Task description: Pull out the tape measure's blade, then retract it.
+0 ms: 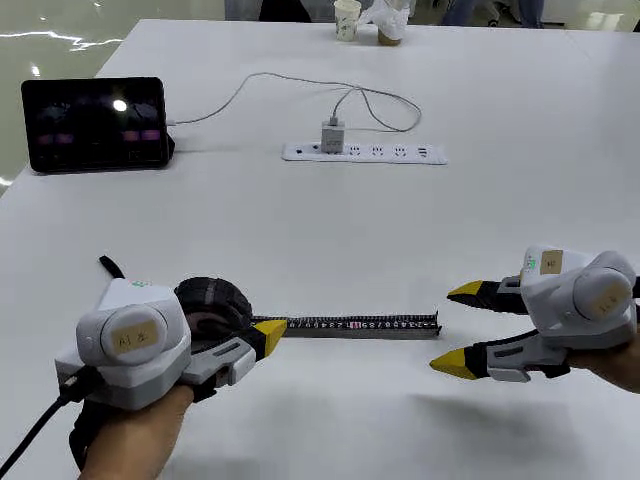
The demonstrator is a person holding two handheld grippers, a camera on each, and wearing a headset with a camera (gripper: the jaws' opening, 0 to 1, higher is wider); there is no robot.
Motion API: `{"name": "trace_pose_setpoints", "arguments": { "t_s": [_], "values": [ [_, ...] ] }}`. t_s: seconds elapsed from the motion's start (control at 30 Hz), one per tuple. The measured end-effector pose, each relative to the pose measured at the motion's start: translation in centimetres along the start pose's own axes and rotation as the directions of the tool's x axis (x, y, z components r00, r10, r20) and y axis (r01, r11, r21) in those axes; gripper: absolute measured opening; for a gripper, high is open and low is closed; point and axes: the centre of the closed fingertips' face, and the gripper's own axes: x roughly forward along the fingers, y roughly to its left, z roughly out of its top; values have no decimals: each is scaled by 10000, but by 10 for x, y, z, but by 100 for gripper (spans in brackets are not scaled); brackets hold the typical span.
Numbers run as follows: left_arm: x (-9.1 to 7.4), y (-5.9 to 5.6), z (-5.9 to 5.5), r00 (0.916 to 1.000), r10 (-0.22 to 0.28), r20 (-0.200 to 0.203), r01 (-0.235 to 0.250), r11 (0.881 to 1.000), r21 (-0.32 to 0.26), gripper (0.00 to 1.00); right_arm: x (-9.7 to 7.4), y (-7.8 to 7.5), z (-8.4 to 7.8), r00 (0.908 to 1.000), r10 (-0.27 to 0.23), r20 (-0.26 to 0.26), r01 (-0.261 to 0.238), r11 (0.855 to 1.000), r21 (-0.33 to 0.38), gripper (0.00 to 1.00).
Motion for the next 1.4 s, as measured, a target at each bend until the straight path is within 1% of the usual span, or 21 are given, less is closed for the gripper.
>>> {"name": "trace_pose_setpoints", "arguments": {
  "t_s": [0.17, 0.3, 0.43, 0.57, 0.7, 0.8, 0.97, 1.13, 1.33, 1.4],
  "values": [
    [3, 3, -3, 9999, 116, -96, -118, 9998, -171, 97, 4, -4, -2, 9996, 201, -217, -206, 9996, -212, 45],
    [5, 6, -5, 9996, 227, -149, -232, 9991, -355, 95, 7, -10, -7, 9986, 342, -412, -357, 9987, -353, 42],
    [7, 8, -6, 9994, 293, -177, -300, 9987, -413, 95, 11, -15, -11, 9970, 458, -618, -488, 9977, -475, 38],
    [9, 10, -7, 9991, 348, -257, -360, 9981, -490, 92, 15, -17, -13, 9955, 646, -696, -693, 9953, -677, 34],
    [11, 11, -7, 9988, 407, -289, -424, 9972, -623, 89, 19, -19, -18, 9919, 875, -925, -958, 9914, -888, 30],
    [13, 12, -6, 9986, 439, -298, -459, 9966, -691, 86, 21, -19, -20, 9890, 1019, -1069, -1139, 9871, -1129, 25],
    [16, 14, -4, 9980, 560, -286, -581, 9953, -772, 82, 24, -22, -20, 9858, 1170, -1208, -1325, 9827, -1291, 23],
    [20, 16, -6, 9967, 718, -382, -745, 9942, -769, 78, 28, -24, -22, 9815, 1356, -1351, -1530, 9799, -1281, 18],
    [24, 18, -8, 9951, 845, -518, -886, 9926, -831, 73, 32, -22, -26, 9762, 1571, -1494, -1773, 9752, -1328, 16],
    [25, 19, -9, 9946, 859, -581, -907, 9921, -861, 71, 32, -22, -27, 9750, 1616, -1528, -1849, 9707, -1534, 16]
  ]
}}
